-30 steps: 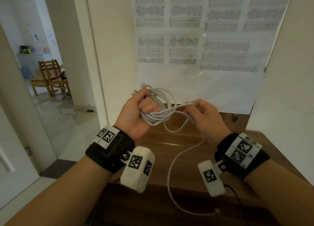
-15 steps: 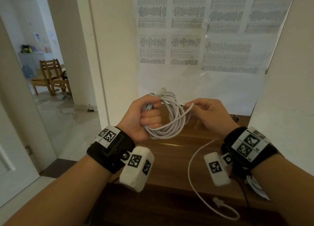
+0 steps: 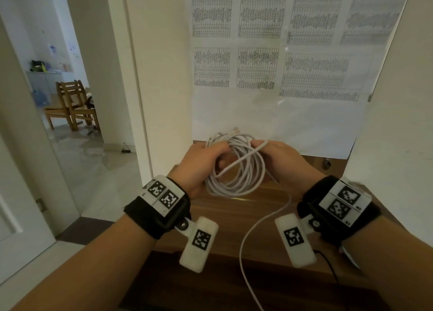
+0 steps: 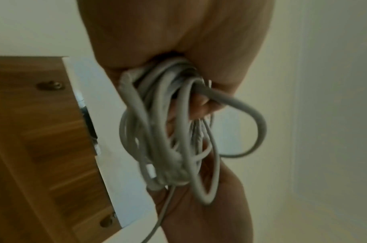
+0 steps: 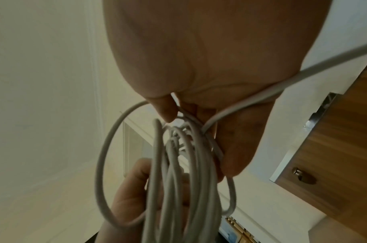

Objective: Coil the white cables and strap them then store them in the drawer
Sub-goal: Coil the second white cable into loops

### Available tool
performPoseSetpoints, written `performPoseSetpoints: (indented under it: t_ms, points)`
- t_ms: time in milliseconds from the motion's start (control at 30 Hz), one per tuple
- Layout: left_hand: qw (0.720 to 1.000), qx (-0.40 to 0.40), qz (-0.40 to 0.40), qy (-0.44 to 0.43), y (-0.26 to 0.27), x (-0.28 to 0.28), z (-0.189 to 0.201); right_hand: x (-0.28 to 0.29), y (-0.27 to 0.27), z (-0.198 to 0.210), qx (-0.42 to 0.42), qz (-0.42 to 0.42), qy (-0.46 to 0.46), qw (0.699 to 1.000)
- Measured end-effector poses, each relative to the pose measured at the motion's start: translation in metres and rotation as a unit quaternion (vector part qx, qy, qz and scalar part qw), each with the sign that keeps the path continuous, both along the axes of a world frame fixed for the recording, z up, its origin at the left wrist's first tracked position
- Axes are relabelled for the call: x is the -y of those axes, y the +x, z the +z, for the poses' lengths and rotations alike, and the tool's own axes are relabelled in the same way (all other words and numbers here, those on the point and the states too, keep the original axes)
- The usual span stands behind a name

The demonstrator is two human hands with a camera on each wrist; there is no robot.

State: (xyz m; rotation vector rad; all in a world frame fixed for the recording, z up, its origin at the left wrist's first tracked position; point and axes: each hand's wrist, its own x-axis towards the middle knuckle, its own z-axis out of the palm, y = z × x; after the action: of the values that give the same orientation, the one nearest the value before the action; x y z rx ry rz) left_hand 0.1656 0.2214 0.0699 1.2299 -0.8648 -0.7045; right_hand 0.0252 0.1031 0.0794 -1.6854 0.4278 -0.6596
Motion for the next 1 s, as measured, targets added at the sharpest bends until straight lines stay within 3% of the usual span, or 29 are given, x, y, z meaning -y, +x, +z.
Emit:
performPoseSetpoints:
  t_ms: [100,200,333,467,567,667,800,900,1000]
  points:
    - [0.978,0.182,0.104,0.007,-0.006,-0.002,0.003,-0.003,0.002,0.001,0.001,-0.011,-0.019,1.0]
    - [0.969,0.22,0.105,0.037,-0.001,0.002,0.0,0.002,0.004,-0.002,0.012,-0.021,-0.017,1.0]
    - [0.991,0.12,0.025,0.049,0.002,0.003,-0.006,0.005,0.002,-0.002,0.029,-0.037,0.014,0.999]
    - [0.995,0.078,0.057,-0.009,0.007,0.004,-0.011,0.011,-0.006,0.004,0.034,-0.09,-0.015,0.995]
    - [0.994,0.073,0.071,-0.04,0.004,0.005,-0.011,0.013,-0.01,0.002,0.007,-0.102,-0.126,0.987]
    - [0.997,-0.025,0.025,-0.07,-0.003,0.007,-0.009,0.011,-0.011,-0.005,0.032,-0.096,-0.209,0.973]
    - [0.959,-0.26,-0.083,-0.082,-0.006,0.006,-0.001,0.011,-0.007,-0.014,0.107,-0.094,-0.227,0.963]
    - [0.936,-0.318,-0.134,-0.073,-0.008,0.003,-0.002,0.009,-0.007,-0.014,0.151,-0.072,-0.183,0.969]
    - [0.936,-0.32,-0.144,-0.041,-0.008,0.002,-0.003,0.009,-0.007,-0.014,0.175,-0.07,-0.147,0.971]
